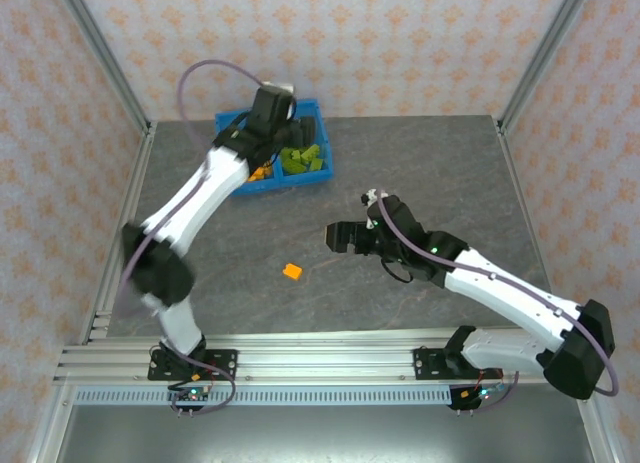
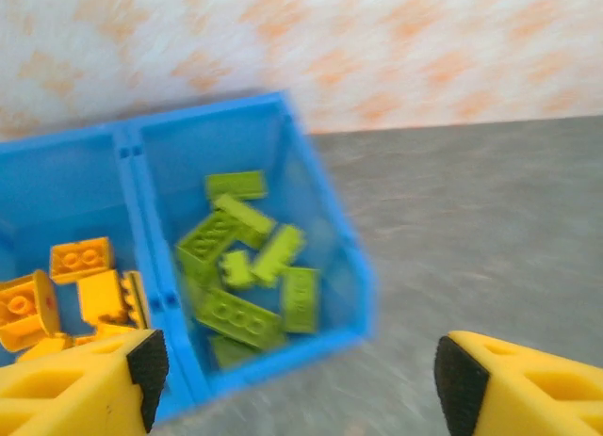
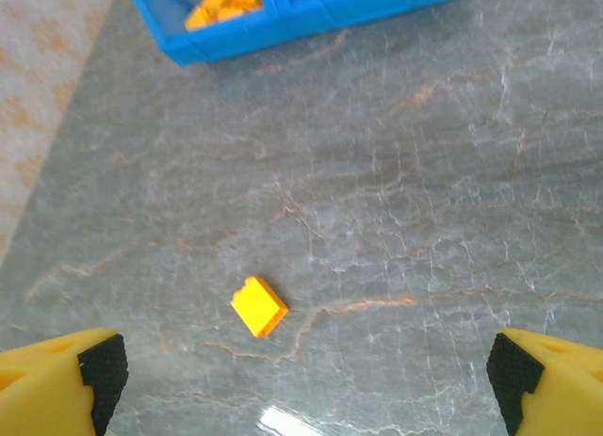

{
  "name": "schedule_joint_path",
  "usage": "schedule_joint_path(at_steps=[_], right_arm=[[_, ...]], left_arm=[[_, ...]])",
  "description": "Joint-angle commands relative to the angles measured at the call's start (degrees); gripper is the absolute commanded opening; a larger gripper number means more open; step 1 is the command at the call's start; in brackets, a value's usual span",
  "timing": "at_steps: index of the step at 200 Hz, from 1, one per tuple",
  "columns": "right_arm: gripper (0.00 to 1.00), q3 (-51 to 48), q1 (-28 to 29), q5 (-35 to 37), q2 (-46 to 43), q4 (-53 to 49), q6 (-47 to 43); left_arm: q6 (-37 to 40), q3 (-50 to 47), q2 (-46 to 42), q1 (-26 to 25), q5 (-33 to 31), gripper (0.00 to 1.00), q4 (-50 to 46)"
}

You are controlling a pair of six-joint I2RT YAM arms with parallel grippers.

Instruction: Sort the legos into containers by color

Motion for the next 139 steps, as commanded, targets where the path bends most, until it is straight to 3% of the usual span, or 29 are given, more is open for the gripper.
schedule_joint_path(at_steps=[1,13,33,59,94,139], right_arm=[[1.0,1.3,0.1,-3.8,4.0,-0.7,-2.0],[1.0,2.0,0.6,-5.4,7.1,0.1,-2.5],[0.99,4.1,2.1,-7.7,13.0,0.3,-4.3],[0.97,7.9,5.3,-7.4,21.3,0.3,-7.7],[0.91,16.6,10.3,-1.7,32.4,-3.6,-13.3],[0.88,24.4,12.1,3.1,42.9,-7.3,-18.3]], left_arm=[[8.3,-13.3,-17.2,-3.6,6.1,0.84,4.8],[11.2,-19.4,-25.5,-5.1,9.9,0.88,1.6],[19.2,-26.3,-36.6,-5.8,22.2,0.98,-7.8],[39.0,-33.0,-47.4,-6.5,34.8,1.0,-24.9],[52.7,-46.5,-63.8,-6.5,34.7,1.0,-30.1],[55.9,-56.7,-76.2,-6.5,34.0,1.0,-27.8]])
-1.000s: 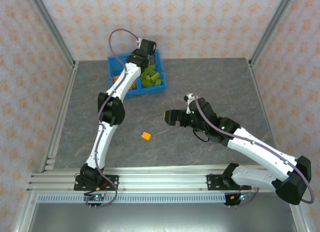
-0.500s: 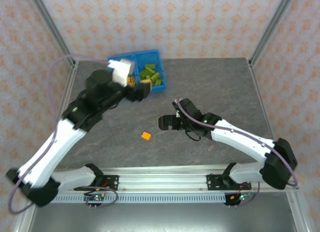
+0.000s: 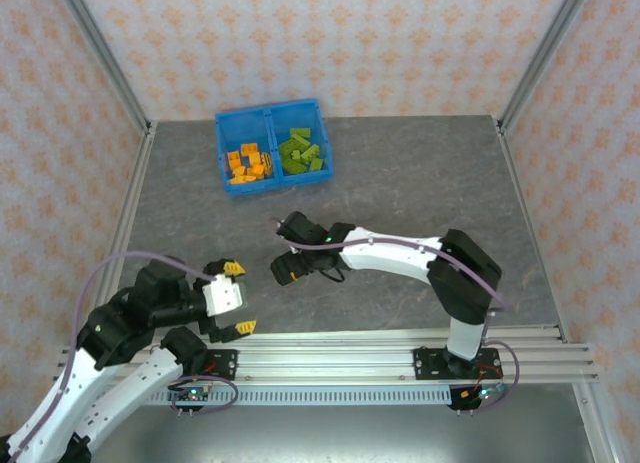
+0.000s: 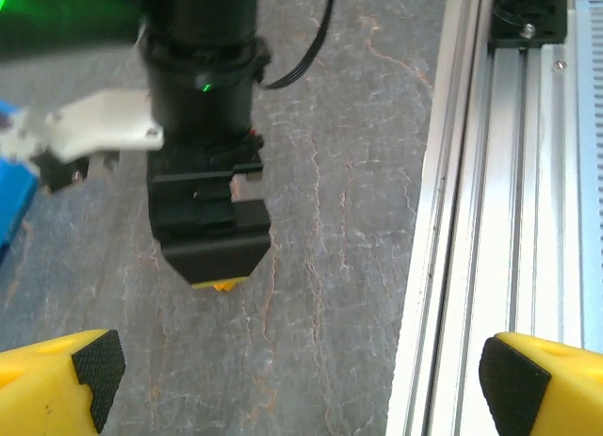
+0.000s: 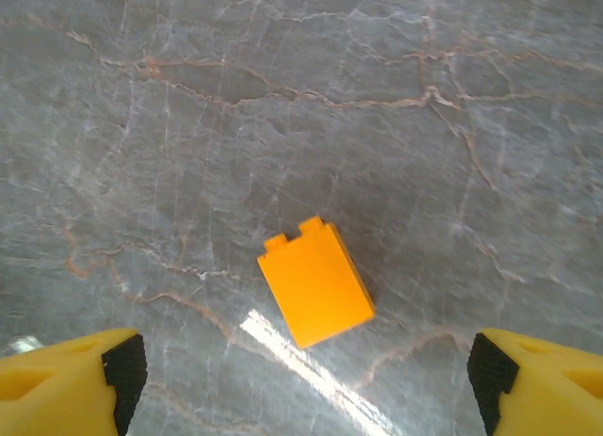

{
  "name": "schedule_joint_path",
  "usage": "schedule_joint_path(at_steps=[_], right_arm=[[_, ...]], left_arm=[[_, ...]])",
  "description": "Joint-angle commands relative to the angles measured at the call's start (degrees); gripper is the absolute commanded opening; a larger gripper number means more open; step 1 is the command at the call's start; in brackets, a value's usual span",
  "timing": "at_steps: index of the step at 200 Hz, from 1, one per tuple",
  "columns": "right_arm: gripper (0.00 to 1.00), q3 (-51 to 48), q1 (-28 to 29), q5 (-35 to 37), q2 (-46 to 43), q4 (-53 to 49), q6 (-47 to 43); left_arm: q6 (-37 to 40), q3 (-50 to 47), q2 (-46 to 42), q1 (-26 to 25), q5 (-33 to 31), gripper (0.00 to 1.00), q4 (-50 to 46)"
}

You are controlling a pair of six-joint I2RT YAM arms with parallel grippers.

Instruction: Sort the legos into containers by color

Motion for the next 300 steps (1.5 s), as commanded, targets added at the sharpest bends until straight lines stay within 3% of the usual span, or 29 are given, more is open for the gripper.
schedule_joint_path(at_steps=[1,38,69,98,132,177,210,242,300], right_arm=[[0.88,3.7,0.0,4.7,3.7,-4.1,-4.3],[0.81,8.6,0.7,4.1,9.8,-7.3,-6.1],[0.7,9.9,1.2,4.1,12.4,-9.5,-6.1],[0.55,9.6,1.3,3.4,13.5,-10.1,-5.3],[0.28,9.6,1.3,2.9,12.9,-9.6,-3.9],[0.26,10.4,1.3,5.0,1.9,-4.2,-0.8],[0.26,14.0,0.7,9.8,-2.2,5.9,-0.4],[0.26,26.0,-2.3,15.9,6.4,10.1,-0.5],[0.26,67.7,-7.4,13.7,35.8,-1.0,-3.0]], left_arm=[[5.4,-3.7,-3.0,-0.1,1.4,1.0,-0.2],[6.3,-8.9,-5.6,-0.1,1.6,1.0,2.4],[6.0,-10.7,-6.0,-0.2,2.1,1.0,4.0],[6.0,-11.2,-6.8,-0.2,1.9,1.0,4.8],[5.4,-12.3,-9.4,-0.1,0.4,1.0,6.1],[2.9,-13.2,-14.9,-0.1,-2.9,1.0,9.3],[-4.6,-13.4,-17.7,-0.2,-8.7,1.0,16.3],[-22.1,-16.8,-18.1,-0.2,-23.6,1.0,27.5],[-17.6,-17.4,-19.5,0.2,-22.0,1.0,24.1]])
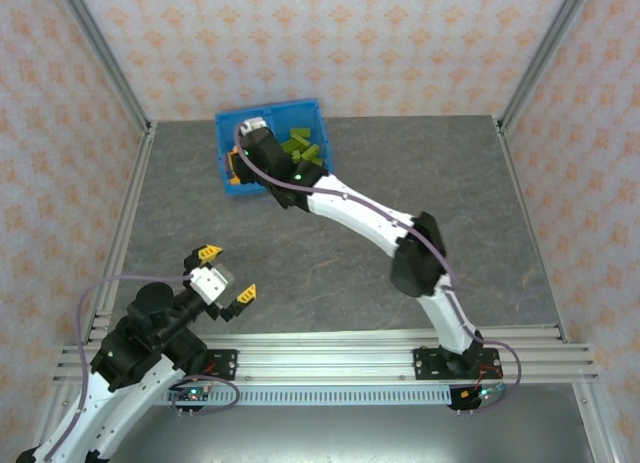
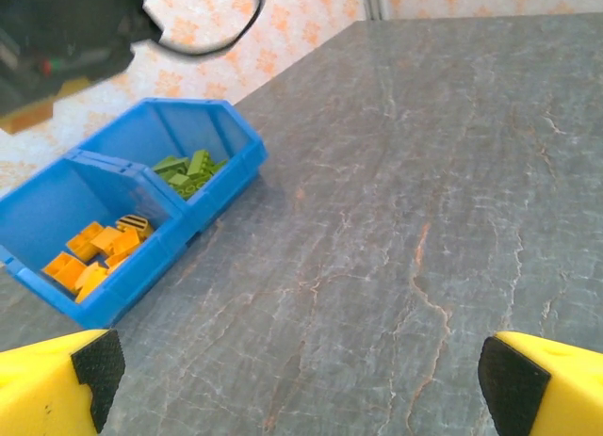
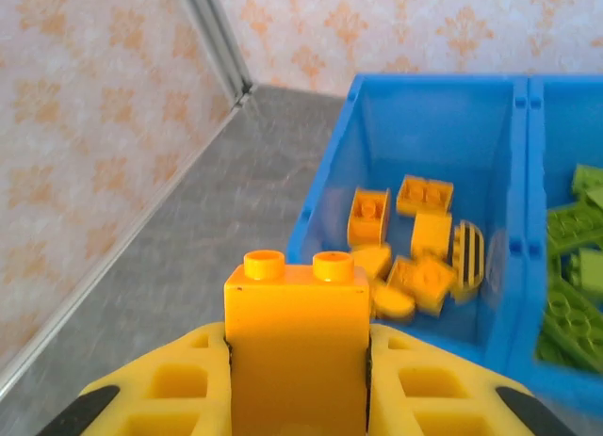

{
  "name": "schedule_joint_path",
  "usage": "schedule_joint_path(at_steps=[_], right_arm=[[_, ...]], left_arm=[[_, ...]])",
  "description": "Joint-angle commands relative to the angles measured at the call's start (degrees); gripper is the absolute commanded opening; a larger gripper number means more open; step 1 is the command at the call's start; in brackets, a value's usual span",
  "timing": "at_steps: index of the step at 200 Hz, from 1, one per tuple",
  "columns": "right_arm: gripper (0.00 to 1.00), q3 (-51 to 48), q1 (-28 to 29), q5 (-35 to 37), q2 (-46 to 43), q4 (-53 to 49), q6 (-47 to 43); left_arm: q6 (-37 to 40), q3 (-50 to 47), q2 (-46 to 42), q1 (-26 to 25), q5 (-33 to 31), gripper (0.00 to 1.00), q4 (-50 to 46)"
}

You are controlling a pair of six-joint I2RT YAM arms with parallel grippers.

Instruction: Sort the legos into containers by color

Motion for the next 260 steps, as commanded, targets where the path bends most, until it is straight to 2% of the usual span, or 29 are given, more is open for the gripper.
schedule_joint_path(at_steps=[1,15,28,60,84,124,132,154,165,178,193,203,214,228,244,260], right_arm=[[0.26,14.8,-1.4,0.6,12.0,-7.1,-1.5],[0.27,24.8,-2.3,-1.0,19.3,-8.3,-2.1],[0.27,30.1,-3.0,-1.8,23.9,-6.9,-1.7],[0.27,27.8,-3.8,-4.9,28.3,7.1,-2.9],[0.25,36.5,-3.8,-4.2,34.7,9.1,-3.6],[0.23,34.6,-5.7,-1.5,34.1,16.4,-0.6],[0.28,35.2,-5.9,-1.8,33.7,16.4,-0.8],[0.58,34.6,-6.0,-3.5,30.3,15.2,-1.5],[0.65,33.5,-6.0,-5.1,27.5,13.6,-1.1],[0.68,31.5,-6.0,-6.5,23.7,11.0,-0.5],[0.7,29.0,-6.0,-7.4,18.5,6.5,-0.4],[0.72,25.8,-6.0,-7.6,14.2,3.5,-0.8],[0.73,20.2,-6.0,-7.4,8.2,1.1,-1.3],[0.75,7.9,-6.0,-7.2,-1.4,2.4,-2.4],[0.78,-11.4,-6.0,-6.1,-14.6,9.0,-4.0],[0.85,-29.1,-6.0,-3.1,-27.7,14.2,-6.4]], left_arm=[[-1.5,-0.8,-1.4,0.2,-1.1,1.0,2.4],[-1.1,-0.9,-1.2,0.3,-0.5,1.0,2.0],[-0.7,-0.9,-1.1,0.4,0.2,1.0,1.5],[2.0,-1.7,0.4,1.1,6.3,1.0,1.6],[2.9,-1.0,4.0,1.6,10.0,1.0,1.2],[3.3,-0.5,6.4,2.5,11.6,1.0,1.0],[3.2,-0.7,6.3,2.6,11.6,1.0,1.2],[2.3,-0.8,6.2,3.3,10.3,1.0,2.0],[1.1,-0.9,6.2,3.9,9.5,1.0,2.9],[-3.1,-1.1,6.2,4.2,6.7,1.0,5.7],[-14.4,-1.8,6.9,4.3,-0.2,1.0,13.7],[-23.3,-1.6,8.7,4.2,-6.8,1.0,17.8],[-35.1,0.0,12.3,4.2,-17.3,1.0,18.2],[-44.4,3.4,18.6,4.2,-27.0,1.0,13.8],[-46.6,5.8,24.4,4.2,-31.3,1.0,11.9],[-49.3,6.4,28.4,4.2,-37.7,1.0,12.5]])
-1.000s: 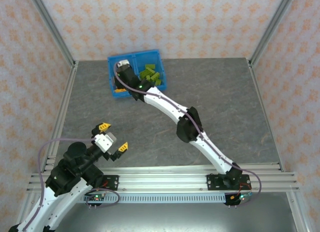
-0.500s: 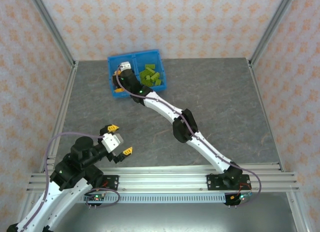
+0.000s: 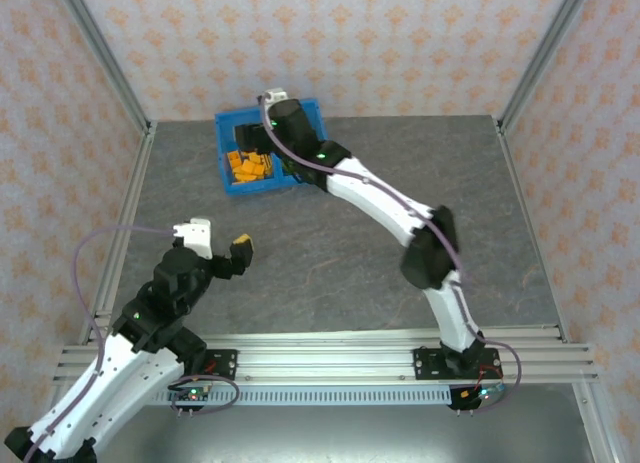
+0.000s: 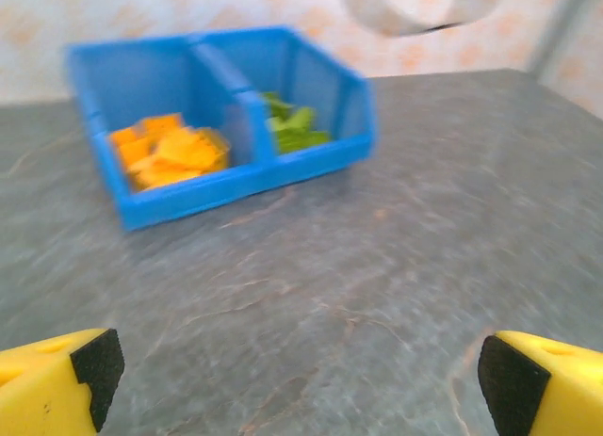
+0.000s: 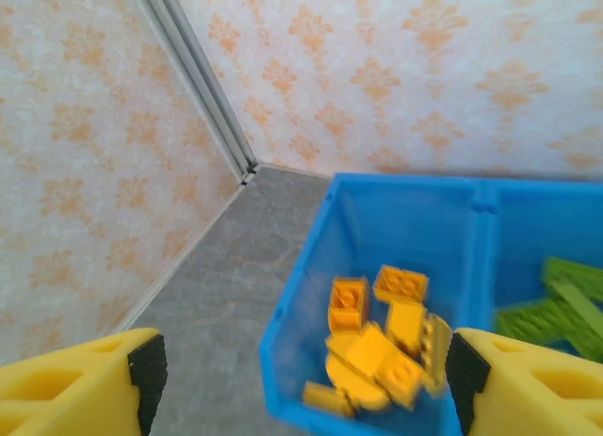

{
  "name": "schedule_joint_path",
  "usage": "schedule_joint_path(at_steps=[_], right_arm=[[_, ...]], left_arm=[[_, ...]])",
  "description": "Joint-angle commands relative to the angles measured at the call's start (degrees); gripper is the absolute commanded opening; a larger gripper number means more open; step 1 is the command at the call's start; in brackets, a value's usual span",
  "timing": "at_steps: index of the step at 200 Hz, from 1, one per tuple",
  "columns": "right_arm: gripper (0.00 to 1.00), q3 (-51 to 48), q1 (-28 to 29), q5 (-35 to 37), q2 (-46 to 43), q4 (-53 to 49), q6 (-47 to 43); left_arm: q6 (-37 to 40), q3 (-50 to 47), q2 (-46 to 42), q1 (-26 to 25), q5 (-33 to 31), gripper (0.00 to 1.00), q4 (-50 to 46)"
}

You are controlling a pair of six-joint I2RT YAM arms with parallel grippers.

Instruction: Sort the legos into containers by color

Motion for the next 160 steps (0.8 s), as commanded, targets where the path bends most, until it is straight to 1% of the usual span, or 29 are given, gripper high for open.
schedule_joint_path(at_steps=[1,9,19,21,40,53,59,67,80,90,99,112,122,125,131,138,149,160], right_arm=[[0.86,-19.1,0.1,3.8,-16.3,6.4,-3.7],[0.89,-27.0,0.1,6.4,-23.1,7.2,-5.0],[0.91,-34.2,0.1,9.8,-29.5,7.4,-5.9],[0.92,-36.6,0.1,12.0,-31.4,7.6,-6.1],[0.95,-50.4,0.0,23.0,-42.2,8.4,-6.3],[0.96,-58.9,0.0,30.7,-48.0,9.2,-6.0],[0.96,-62.8,0.0,35.0,-49.0,9.9,-5.8],[0.98,-67.7,-0.1,40.5,-52.8,11.1,-5.3],[0.99,-74.8,-0.9,49.7,-55.8,14.3,-4.4],[0.99,-78.4,-2.8,56.4,-56.6,14.9,-2.5],[0.99,-81.0,-5.6,60.4,-56.4,14.3,-0.4],[1.0,-82.9,-10.8,63.6,-55.1,10.8,4.9],[1.0,-83.5,-15.8,64.1,-53.5,8.5,9.1],[0.99,-83.1,-17.3,63.3,-53.1,7.6,9.8],[0.99,-81.1,-19.9,60.3,-52.9,2.1,12.8],[1.0,-81.4,-22.0,59.2,-52.2,4.5,10.7],[1.0,-83.2,-24.3,57.5,-50.9,12.9,4.8],[1.0,-84.6,-26.7,54.5,-49.9,17.6,1.8]], left_arm=[[-12.4,2.4,4.7,0.4,-16.4,1.0,1.2],[-12.2,1.9,6.2,0.5,-19.1,1.0,3.1],[-11.5,1.0,8.1,0.6,-22.5,1.0,5.9],[-11.2,0.8,8.6,0.7,-23.2,1.0,6.5],[-9.9,0.4,13.3,2.3,-30.3,1.0,8.8],[-8.2,0.7,17.3,4.7,-33.1,1.0,9.6],[-6.8,0.7,19.3,6.1,-33.4,1.0,10.5],[-4.7,0.6,22.1,7.9,-33.1,1.0,12.7],[1.3,0.2,26.9,9.6,-31.9,1.0,17.7],[7.6,-0.2,30.7,9.8,-30.5,1.0,22.4],[11.1,-0.7,34.3,9.8,-30.4,1.0,26.2],[14.6,-2.0,38.5,9.9,-30.2,1.0,32.3],[16.8,-3.6,41.0,10.1,-28.8,1.0,37.3],[17.2,-4.0,41.5,10.3,-28.2,1.0,38.7],[18.0,-4.9,42.4,10.6,-26.8,1.0,40.8],[18.0,-5.6,43.5,11.1,-25.0,1.0,43.2],[17.3,-6.6,45.0,12.7,-22.4,1.0,46.4],[17.8,-6.2,45.4,14.0,-19.4,1.0,46.4]])
